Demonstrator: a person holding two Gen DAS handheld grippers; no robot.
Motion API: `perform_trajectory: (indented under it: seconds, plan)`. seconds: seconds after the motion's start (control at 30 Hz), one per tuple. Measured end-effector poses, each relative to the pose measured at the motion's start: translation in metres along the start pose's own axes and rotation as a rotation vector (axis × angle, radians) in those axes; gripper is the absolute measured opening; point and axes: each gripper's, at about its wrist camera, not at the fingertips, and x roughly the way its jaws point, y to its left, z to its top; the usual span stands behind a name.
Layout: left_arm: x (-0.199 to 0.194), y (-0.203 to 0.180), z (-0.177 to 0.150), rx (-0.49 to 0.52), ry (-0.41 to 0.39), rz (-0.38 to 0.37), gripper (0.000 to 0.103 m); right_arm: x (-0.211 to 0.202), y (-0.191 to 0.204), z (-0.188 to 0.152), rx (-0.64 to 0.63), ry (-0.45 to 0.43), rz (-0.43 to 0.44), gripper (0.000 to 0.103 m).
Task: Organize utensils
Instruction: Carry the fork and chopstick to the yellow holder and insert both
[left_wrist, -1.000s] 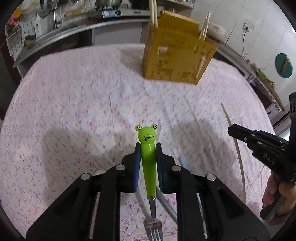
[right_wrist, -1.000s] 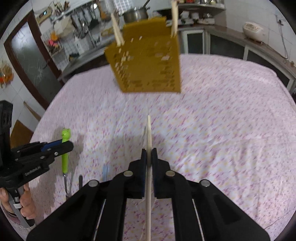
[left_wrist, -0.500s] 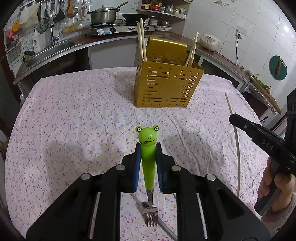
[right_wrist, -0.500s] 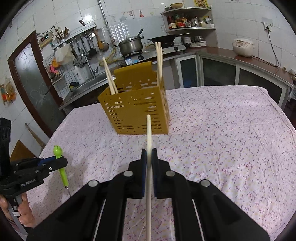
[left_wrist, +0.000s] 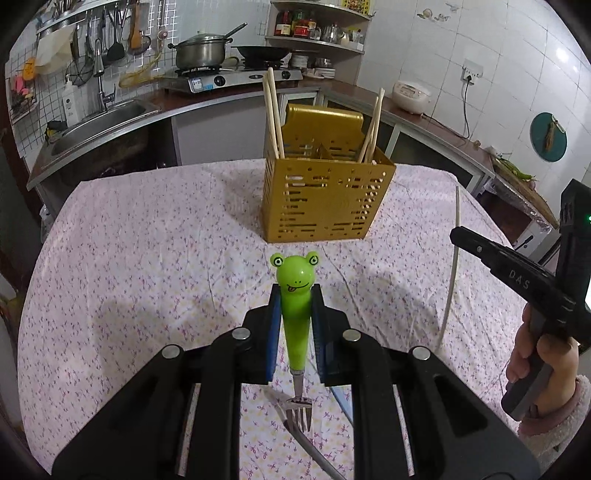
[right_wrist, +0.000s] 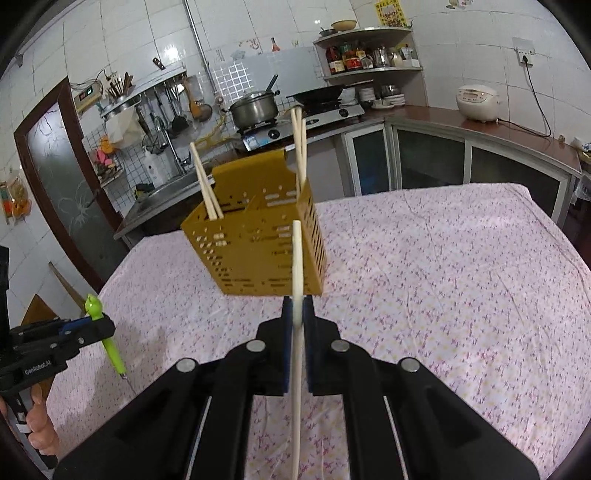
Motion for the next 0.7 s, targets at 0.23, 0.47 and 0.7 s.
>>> perform_trajectory:
  seconds: [0.23,0.47,0.7]
  plan:
    - [-0.008,0.001,0.023,0.000,-0.040,0.003,0.014,0.003,0.005,0.024,-0.031,-0.033,-0.004,0.006]
    - [-0.022,-0.006,0.055,0.018,-0.096,0.009,0.014,0.006,0.009,0.060,-0.025,-0.095,-0.005,0.006]
    - [-0.046,-0.014,0.112,0.033,-0.165,0.008,0.014,-0.008,0.018,0.122,-0.040,-0.197,-0.021,0.006]
